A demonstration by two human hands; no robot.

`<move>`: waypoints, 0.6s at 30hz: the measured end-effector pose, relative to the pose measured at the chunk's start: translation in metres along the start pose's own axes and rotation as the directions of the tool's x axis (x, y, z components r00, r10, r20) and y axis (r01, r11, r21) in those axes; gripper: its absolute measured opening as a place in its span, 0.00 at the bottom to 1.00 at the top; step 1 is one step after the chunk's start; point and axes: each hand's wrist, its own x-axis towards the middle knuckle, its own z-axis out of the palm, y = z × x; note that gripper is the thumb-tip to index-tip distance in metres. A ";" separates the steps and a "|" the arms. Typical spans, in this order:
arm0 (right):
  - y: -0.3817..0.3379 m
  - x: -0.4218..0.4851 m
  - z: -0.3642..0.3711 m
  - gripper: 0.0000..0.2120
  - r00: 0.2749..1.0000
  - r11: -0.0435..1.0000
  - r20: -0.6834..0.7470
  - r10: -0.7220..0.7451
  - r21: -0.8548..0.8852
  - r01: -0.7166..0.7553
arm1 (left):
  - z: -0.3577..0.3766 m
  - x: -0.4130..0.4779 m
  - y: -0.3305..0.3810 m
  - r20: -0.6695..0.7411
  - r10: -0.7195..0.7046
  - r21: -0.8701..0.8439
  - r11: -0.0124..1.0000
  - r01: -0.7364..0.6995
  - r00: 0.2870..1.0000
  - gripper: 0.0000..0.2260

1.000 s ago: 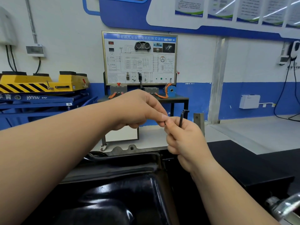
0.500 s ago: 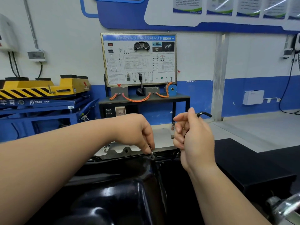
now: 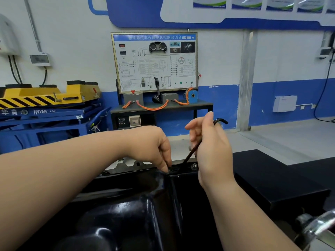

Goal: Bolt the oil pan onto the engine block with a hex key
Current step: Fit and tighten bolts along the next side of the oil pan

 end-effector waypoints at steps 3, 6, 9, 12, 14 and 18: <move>-0.001 -0.003 0.000 0.20 0.998 0.993 0.021 -0.051 -0.103 0.053 | 0.002 0.001 -0.001 -0.012 0.012 -0.016 1.000 -0.012 1.000 0.06; -0.004 -0.006 0.000 0.18 0.995 0.989 0.064 -0.081 -0.118 0.088 | 0.003 0.002 -0.001 -0.016 0.013 -0.030 0.999 -0.013 1.000 0.05; -0.005 -0.007 -0.001 0.17 0.991 0.987 0.095 -0.095 -0.122 0.106 | 0.003 0.002 -0.002 -0.012 0.019 -0.048 0.999 -0.020 1.000 0.03; -0.005 -0.006 -0.002 0.17 0.984 0.973 0.101 -0.146 -0.165 0.162 | 0.003 0.001 -0.002 -0.002 0.026 -0.062 0.998 -0.026 1.000 0.05; -0.004 -0.006 -0.001 0.17 0.980 0.965 0.115 -0.161 -0.191 0.181 | 0.003 0.001 -0.002 0.001 0.029 -0.055 0.998 -0.029 1.000 0.06; -0.001 -0.007 -0.001 0.18 0.977 0.948 0.159 -0.143 -0.263 0.181 | 0.003 0.001 -0.001 -0.007 0.039 -0.024 0.999 -0.039 0.999 0.07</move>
